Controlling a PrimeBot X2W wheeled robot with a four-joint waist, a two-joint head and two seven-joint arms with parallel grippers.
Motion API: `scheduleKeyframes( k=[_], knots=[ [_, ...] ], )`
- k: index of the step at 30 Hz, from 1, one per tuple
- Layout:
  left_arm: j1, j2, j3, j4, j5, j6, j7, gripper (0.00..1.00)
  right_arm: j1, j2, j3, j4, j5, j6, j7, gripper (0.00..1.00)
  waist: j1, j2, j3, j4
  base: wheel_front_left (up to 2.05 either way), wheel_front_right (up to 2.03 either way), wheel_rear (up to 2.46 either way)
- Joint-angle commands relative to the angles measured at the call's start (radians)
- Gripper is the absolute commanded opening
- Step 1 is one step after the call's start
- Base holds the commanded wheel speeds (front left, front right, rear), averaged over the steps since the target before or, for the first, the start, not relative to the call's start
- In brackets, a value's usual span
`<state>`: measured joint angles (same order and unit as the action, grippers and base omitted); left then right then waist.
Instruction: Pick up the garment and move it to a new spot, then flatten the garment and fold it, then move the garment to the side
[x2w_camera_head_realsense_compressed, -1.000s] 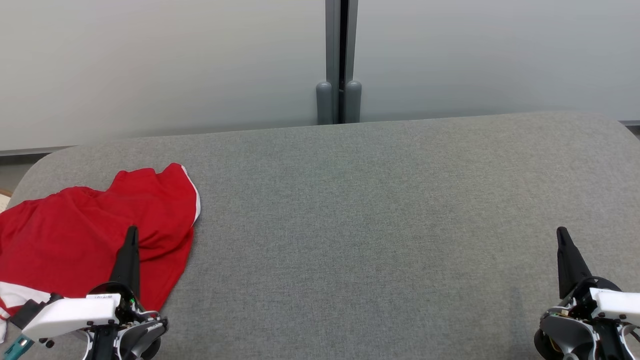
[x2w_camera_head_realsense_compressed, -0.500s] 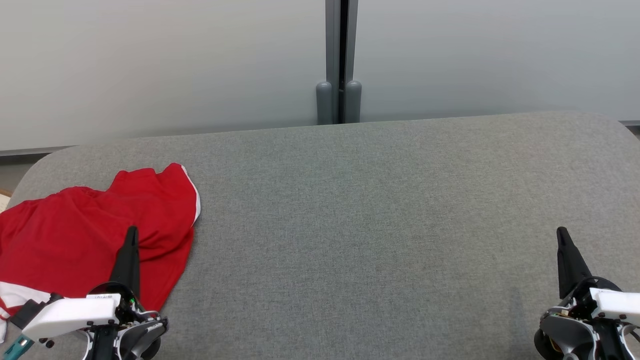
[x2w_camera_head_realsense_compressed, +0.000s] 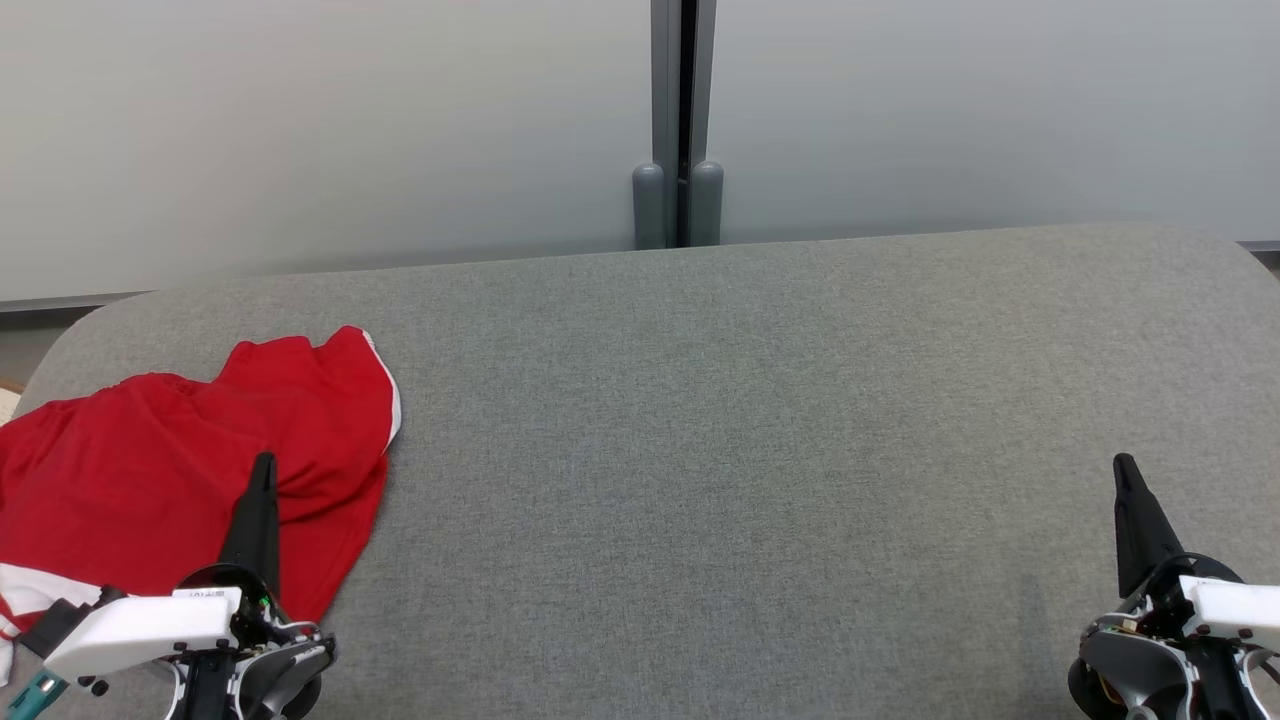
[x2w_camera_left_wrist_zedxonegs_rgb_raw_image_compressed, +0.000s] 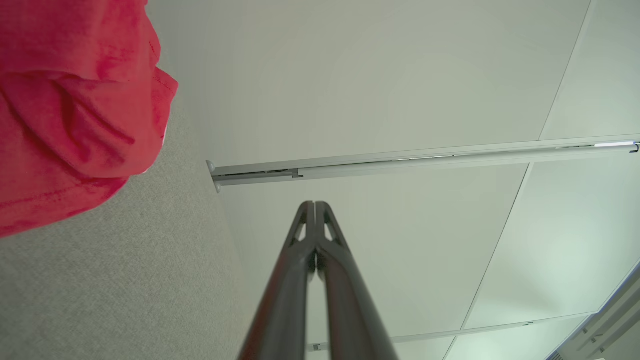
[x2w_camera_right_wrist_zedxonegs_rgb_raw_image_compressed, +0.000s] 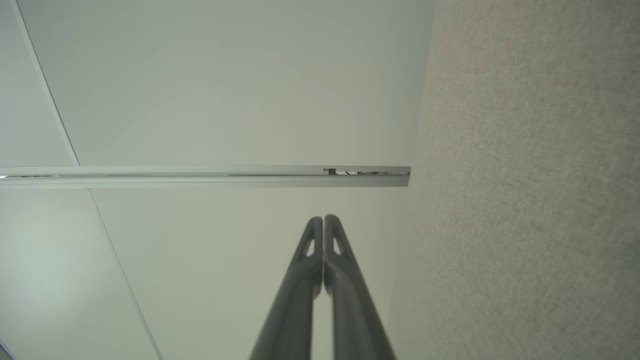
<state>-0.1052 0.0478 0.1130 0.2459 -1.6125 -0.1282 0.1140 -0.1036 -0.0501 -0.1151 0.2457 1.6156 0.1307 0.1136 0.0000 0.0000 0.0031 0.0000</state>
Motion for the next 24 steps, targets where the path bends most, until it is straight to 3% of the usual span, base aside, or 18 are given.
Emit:
scheduleKeyframes(
  k=[1,24],
  knots=[
    [-0.008,0.005,0.003,-0.003,-0.001,-0.005,0.003,0.0,-0.01,-0.001,0.001,-0.003,-0.005,0.0,0.003,0.0,0.0,0.0,0.0,0.0,0.0,0.0,0.0],
    [-0.008,0.005,0.003,-0.003,-0.001,-0.005,0.003,0.0,-0.01,-0.001,0.001,-0.003,-0.005,0.0,0.003,0.0,0.0,0.0,0.0,0.0,0.0,0.0,0.0]
  ],
)
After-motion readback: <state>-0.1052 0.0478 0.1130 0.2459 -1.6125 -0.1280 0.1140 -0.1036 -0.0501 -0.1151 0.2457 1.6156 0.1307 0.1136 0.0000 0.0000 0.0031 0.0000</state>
